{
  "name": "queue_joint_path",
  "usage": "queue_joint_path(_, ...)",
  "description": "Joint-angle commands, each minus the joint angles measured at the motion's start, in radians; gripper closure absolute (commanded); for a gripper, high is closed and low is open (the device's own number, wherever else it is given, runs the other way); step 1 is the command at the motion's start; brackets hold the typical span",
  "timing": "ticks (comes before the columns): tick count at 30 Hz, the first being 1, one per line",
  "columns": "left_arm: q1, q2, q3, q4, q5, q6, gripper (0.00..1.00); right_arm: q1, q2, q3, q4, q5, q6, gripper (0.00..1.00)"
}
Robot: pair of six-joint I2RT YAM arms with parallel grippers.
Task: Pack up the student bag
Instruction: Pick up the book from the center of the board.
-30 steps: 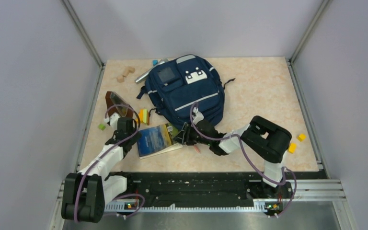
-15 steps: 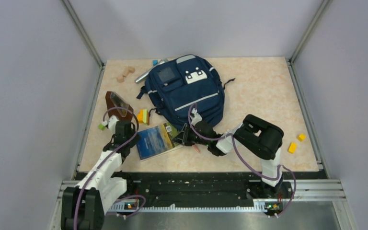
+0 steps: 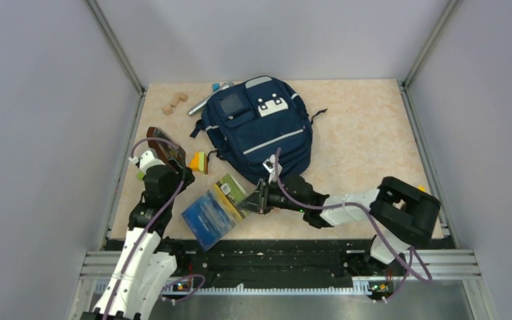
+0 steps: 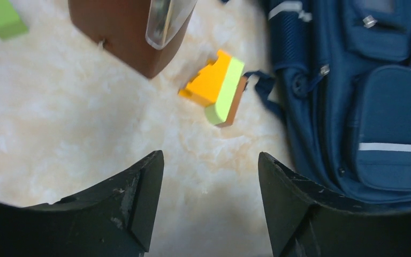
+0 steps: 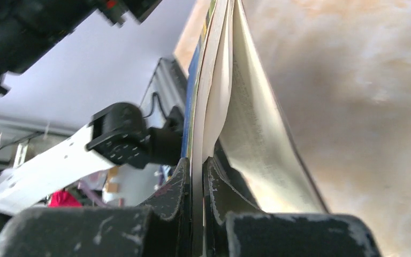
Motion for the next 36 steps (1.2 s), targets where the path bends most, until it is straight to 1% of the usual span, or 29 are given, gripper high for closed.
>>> queue_joint_path(1,-0.002,-0.047,0.070,0.003,0.034,0.122,0.30,0.022,-0.166,0.008,-0.013,-0.055,-0.076,1.00)
queue_joint_path(3,-0.002,-0.040,0.089,0.047,0.141,0.172,0.31,0.021,-0.229,0.013,-0.089,-0.035,-0.127,1.00)
queue_joint_path(5,-0.002,-0.025,0.113,0.091,0.291,0.217,0.30,0.006,-0.290,0.024,-0.174,0.009,-0.187,1.00)
queue_joint_path(6,-0.002,-0.017,0.120,0.113,0.350,0.225,0.31,-0.014,-0.313,0.024,-0.187,0.016,-0.208,1.00)
queue_joint_path(10,-0.002,0.014,0.104,0.307,0.610,0.219,0.31,-0.168,-0.354,0.028,-0.132,-0.122,-0.236,1.00)
queue_joint_path(13,-0.002,0.044,0.106,0.434,0.806,0.182,0.30,-0.239,-0.383,0.092,-0.208,-0.215,-0.332,1.00)
queue_joint_path(14,-0.002,0.054,0.110,0.459,0.873,0.179,0.30,-0.257,-0.393,0.109,-0.229,-0.247,-0.361,1.00)
queue_joint_path(15,-0.002,0.063,0.117,0.471,0.910,0.185,0.30,-0.277,-0.403,0.122,-0.244,-0.284,-0.380,1.00)
queue_joint_path(18,-0.002,0.084,0.139,0.460,0.955,0.230,0.31,-0.337,-0.436,0.137,-0.255,-0.392,-0.408,1.00)
queue_joint_path(20,-0.002,0.093,0.139,0.474,0.966,0.230,0.31,-0.363,-0.456,0.142,-0.262,-0.454,-0.419,1.00)
queue_joint_path(25,-0.017,0.141,0.140,0.490,1.022,0.223,0.28,-0.384,-0.498,0.151,-0.259,-0.589,-0.419,1.00)
queue_joint_path(27,-0.041,0.152,0.157,0.448,1.011,0.244,0.26,-0.385,-0.506,0.157,-0.253,-0.641,-0.415,1.00)
queue_joint_path(29,-0.062,0.153,0.167,0.426,1.003,0.257,0.26,-0.386,-0.516,0.168,-0.266,-0.671,-0.427,1.00)
queue_joint_path(32,-0.086,0.161,0.157,0.451,1.050,0.237,0.25,-0.386,-0.523,0.189,-0.327,-0.675,-0.470,1.00)
queue_joint_path(34,-0.113,0.188,0.159,0.452,1.091,0.229,0.29,-0.386,-0.524,0.201,-0.347,-0.673,-0.485,1.00)
queue_joint_path(35,-0.145,0.205,0.162,0.444,1.100,0.234,0.33,-0.386,-0.523,0.205,-0.349,-0.676,-0.488,1.00)
queue_joint_path(36,-0.171,0.222,0.174,0.429,1.104,0.247,0.40,-0.386,-0.519,0.209,-0.348,-0.681,-0.492,1.00)
